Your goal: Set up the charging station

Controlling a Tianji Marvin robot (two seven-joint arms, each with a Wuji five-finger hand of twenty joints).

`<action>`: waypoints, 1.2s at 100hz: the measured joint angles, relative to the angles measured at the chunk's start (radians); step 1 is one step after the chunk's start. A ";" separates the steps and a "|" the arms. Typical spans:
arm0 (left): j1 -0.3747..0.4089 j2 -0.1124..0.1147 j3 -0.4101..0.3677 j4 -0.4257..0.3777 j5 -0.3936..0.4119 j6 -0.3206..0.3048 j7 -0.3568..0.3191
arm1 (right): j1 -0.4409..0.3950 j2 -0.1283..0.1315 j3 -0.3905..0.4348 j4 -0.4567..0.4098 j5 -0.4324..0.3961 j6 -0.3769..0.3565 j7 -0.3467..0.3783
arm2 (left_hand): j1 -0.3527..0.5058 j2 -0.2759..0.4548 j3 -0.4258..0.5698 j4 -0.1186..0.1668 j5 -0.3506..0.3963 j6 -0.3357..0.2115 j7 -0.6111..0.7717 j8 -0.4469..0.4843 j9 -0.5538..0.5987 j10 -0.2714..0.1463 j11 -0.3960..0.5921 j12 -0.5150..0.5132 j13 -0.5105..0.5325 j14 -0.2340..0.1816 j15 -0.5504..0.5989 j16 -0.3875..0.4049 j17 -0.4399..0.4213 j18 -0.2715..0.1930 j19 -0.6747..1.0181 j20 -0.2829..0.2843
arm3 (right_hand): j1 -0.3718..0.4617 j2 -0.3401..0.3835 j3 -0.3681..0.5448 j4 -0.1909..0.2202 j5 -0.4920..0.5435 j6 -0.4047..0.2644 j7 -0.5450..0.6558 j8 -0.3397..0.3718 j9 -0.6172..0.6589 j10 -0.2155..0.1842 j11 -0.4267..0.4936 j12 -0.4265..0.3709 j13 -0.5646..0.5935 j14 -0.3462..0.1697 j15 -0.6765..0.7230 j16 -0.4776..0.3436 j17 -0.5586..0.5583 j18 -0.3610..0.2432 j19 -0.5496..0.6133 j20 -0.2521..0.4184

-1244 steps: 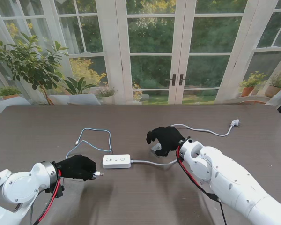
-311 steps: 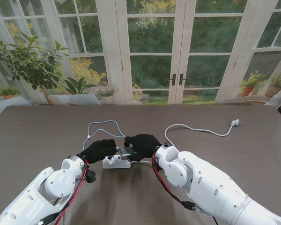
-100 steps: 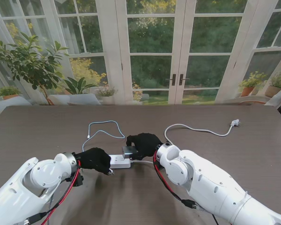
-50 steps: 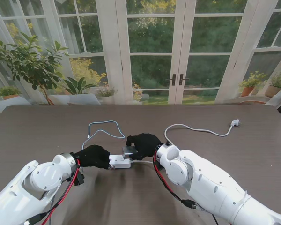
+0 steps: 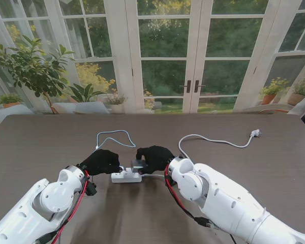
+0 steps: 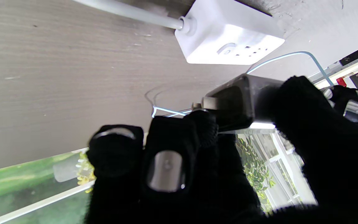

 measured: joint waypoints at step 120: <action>-0.012 -0.044 0.044 0.045 0.001 -0.015 0.165 | -0.008 -0.022 0.015 0.007 0.117 0.041 0.029 | -0.011 -0.010 0.033 -0.019 0.001 0.001 0.001 -0.012 0.000 0.000 0.000 -0.003 0.000 0.001 0.000 0.000 0.000 0.002 0.000 0.036 | 0.000 0.000 0.000 0.000 0.008 0.011 0.000 0.000 0.000 0.007 0.000 0.004 0.000 0.007 0.009 0.000 0.000 0.007 0.000 0.000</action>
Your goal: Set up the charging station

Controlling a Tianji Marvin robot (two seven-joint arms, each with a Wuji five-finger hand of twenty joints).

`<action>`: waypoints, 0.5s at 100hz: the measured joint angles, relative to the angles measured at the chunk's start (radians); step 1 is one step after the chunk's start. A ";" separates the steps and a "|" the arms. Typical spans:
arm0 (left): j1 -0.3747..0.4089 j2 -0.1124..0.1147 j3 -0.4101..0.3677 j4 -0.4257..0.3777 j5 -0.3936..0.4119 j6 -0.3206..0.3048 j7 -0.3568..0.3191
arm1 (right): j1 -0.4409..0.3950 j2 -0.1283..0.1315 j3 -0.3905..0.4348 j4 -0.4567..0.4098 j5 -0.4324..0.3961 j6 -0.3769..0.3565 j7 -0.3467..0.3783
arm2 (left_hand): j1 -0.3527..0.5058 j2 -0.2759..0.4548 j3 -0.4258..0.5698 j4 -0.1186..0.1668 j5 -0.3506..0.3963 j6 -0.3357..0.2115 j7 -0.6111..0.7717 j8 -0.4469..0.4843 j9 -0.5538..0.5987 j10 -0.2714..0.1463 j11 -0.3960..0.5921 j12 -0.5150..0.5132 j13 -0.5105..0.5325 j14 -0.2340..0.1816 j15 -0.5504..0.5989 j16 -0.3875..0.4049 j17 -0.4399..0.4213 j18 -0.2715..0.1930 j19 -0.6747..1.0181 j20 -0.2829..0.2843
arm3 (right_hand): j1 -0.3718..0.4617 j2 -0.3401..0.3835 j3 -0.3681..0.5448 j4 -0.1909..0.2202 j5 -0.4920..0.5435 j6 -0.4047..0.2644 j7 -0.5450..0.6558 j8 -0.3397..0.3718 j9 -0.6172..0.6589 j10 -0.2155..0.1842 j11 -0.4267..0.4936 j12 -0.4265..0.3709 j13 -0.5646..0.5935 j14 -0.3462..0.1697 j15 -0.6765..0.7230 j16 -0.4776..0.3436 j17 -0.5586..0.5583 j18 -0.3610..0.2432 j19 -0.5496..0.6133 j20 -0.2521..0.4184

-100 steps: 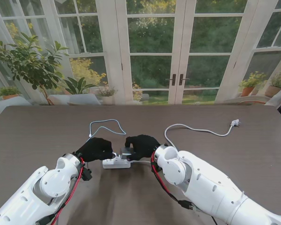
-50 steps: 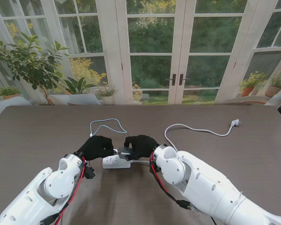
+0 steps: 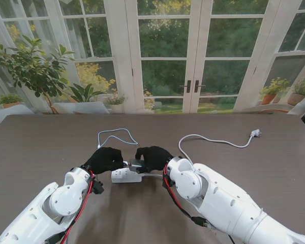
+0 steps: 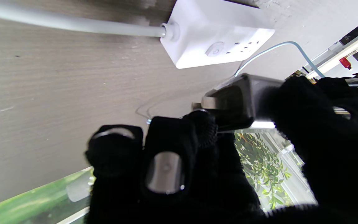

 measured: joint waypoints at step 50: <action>-0.008 -0.010 0.018 0.011 -0.035 0.017 0.022 | -0.008 -0.004 0.006 0.005 0.007 0.004 -0.017 | -0.001 0.000 0.000 0.000 0.009 0.000 0.000 0.014 0.002 0.000 -0.004 -0.001 0.000 0.001 0.000 0.000 0.000 0.001 0.000 0.012 | 0.011 0.000 0.000 0.000 0.001 0.018 0.000 0.000 0.000 0.013 0.000 0.000 0.000 0.009 0.001 0.000 0.000 0.004 0.000 0.000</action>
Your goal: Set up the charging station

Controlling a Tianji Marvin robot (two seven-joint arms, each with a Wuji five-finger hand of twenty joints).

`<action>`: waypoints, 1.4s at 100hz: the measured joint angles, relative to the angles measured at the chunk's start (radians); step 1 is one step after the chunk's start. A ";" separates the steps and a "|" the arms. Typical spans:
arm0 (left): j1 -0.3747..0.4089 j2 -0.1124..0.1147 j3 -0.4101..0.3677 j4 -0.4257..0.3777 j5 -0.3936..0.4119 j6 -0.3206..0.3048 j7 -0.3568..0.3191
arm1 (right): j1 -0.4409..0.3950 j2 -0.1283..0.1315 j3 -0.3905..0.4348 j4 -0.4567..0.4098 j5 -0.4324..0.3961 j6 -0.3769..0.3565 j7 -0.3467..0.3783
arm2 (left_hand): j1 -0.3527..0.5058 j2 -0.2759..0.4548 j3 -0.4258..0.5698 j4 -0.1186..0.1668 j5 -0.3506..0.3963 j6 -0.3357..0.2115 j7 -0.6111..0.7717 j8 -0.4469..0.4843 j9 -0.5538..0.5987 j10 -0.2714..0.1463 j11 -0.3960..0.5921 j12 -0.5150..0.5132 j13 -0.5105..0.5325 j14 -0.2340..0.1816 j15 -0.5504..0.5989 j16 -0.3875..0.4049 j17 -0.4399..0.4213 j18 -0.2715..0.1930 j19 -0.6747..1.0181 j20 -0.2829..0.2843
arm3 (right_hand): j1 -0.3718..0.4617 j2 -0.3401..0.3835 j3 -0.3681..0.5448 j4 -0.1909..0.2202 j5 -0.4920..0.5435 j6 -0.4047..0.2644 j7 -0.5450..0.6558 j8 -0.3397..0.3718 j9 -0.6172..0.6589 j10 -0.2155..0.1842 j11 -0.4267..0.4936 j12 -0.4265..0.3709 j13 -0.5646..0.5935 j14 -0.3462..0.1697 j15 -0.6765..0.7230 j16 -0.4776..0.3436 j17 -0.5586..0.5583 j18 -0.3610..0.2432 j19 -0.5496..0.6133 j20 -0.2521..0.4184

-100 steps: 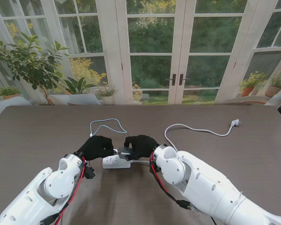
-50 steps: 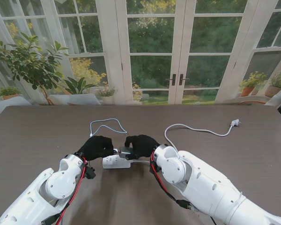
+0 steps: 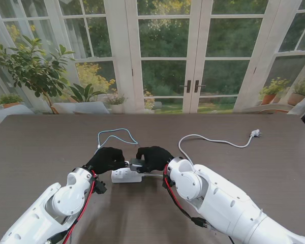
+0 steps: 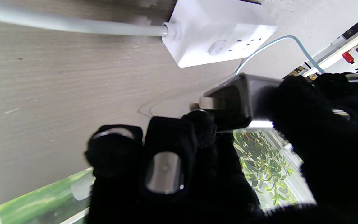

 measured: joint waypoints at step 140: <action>-0.005 -0.019 0.016 0.005 -0.087 0.039 0.034 | -0.044 -0.020 0.044 0.005 0.091 0.003 -0.050 | -0.010 0.002 0.015 0.000 0.006 0.005 0.017 0.018 0.003 0.000 -0.009 -0.001 0.000 0.003 0.000 0.000 0.000 0.005 0.000 0.025 | 0.027 -0.021 0.004 0.000 0.010 0.024 0.000 0.009 0.036 0.027 -0.004 0.013 0.016 0.024 0.038 0.000 0.004 0.018 0.000 0.010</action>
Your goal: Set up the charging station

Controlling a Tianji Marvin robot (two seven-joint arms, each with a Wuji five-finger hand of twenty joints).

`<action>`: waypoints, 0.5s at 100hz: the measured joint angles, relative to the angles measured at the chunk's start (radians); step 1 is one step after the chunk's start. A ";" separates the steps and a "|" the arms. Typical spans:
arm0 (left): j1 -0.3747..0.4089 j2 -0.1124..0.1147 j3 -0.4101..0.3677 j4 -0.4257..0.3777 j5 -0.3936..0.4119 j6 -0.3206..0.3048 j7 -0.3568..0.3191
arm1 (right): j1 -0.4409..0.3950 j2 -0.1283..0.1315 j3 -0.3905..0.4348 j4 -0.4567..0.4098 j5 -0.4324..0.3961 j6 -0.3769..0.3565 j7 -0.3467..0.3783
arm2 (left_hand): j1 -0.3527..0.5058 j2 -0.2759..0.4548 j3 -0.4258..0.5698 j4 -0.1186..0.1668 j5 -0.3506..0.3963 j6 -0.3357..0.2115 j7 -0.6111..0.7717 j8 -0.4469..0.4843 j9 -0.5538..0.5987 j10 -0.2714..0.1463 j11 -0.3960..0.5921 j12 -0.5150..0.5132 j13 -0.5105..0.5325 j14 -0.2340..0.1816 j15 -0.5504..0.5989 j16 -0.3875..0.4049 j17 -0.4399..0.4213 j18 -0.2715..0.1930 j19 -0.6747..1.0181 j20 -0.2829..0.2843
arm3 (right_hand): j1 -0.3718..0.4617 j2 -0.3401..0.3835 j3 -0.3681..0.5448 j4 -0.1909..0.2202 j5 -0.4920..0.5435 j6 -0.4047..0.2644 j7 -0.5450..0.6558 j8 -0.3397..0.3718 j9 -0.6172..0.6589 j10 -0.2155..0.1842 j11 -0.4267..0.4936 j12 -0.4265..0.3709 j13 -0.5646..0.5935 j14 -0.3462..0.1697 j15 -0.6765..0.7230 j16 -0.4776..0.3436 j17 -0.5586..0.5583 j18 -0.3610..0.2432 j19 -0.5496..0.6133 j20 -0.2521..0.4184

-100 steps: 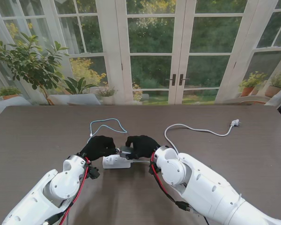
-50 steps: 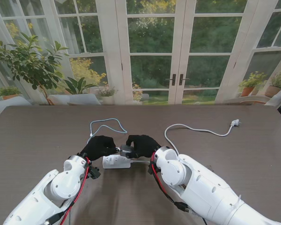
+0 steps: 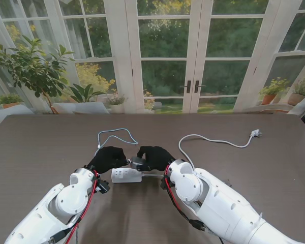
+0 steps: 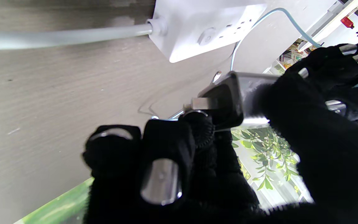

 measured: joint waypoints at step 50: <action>-0.010 -0.007 0.006 0.014 -0.075 -0.007 0.002 | -0.016 -0.007 0.012 0.000 0.042 -0.011 -0.019 | 0.000 -0.001 0.010 0.000 0.000 0.002 0.017 0.001 0.000 0.000 -0.001 0.000 0.000 0.001 0.000 0.000 0.000 0.001 0.000 0.001 | 0.010 -0.013 0.012 0.000 0.001 0.004 0.000 0.004 0.009 0.024 -0.012 0.008 0.002 0.013 0.005 0.000 0.009 0.009 0.000 0.000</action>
